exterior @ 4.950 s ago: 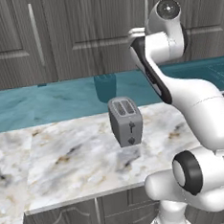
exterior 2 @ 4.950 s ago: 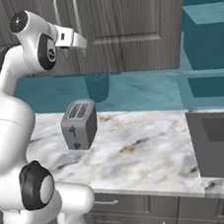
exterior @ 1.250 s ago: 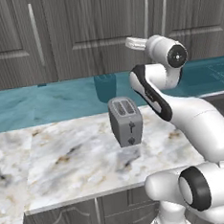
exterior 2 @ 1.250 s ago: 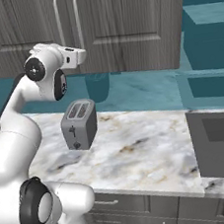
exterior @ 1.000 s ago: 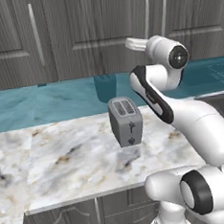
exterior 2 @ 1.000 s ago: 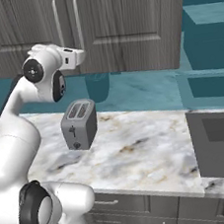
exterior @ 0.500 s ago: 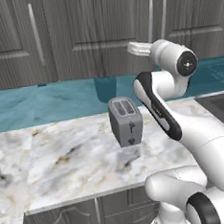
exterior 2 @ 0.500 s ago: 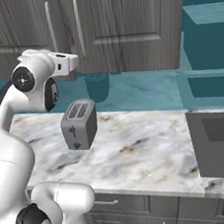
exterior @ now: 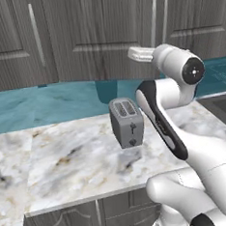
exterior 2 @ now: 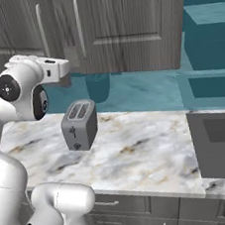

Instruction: Open the cabinet. Pick the soap dispenser and place it next to the sink. Then close the cabinet.

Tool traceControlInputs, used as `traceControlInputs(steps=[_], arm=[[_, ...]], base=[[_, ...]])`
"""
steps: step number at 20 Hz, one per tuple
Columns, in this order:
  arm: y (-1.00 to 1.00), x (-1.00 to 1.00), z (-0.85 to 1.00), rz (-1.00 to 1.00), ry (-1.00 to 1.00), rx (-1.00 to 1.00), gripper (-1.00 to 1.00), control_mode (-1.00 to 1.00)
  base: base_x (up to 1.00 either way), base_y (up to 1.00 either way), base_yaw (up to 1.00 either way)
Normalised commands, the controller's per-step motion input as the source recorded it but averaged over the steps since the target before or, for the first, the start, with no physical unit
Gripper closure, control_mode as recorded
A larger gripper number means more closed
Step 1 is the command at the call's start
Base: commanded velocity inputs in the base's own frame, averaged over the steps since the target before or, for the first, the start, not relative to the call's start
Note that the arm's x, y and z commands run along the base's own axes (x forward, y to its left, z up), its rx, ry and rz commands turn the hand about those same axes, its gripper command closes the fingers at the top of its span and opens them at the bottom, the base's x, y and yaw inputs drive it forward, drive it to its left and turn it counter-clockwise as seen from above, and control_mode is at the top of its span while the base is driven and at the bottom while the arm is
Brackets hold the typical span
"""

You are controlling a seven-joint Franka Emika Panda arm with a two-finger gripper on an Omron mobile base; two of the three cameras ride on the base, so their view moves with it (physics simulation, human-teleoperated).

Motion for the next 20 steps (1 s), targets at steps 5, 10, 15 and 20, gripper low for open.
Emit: traceControlInputs(steps=[5, 10, 15, 20], arm=[[0.45, -0.38, 0.0, 0.0, 0.03, -0.01, 1.0, -1.0], [0.61, -0.27, 0.0, 0.0, 0.07, -0.05, 1.0, -1.0], [0.67, -0.22, 0.0, 0.0, 0.1, -0.05, 1.0, -1.0], [0.7, -0.12, 0.0, 0.0, 0.11, -0.07, 1.0, -1.0]], base=[[0.0, 0.0, 0.0], [0.0, 0.0, 0.0], [0.0, 0.0, 0.0], [0.0, 0.0, 0.0]])
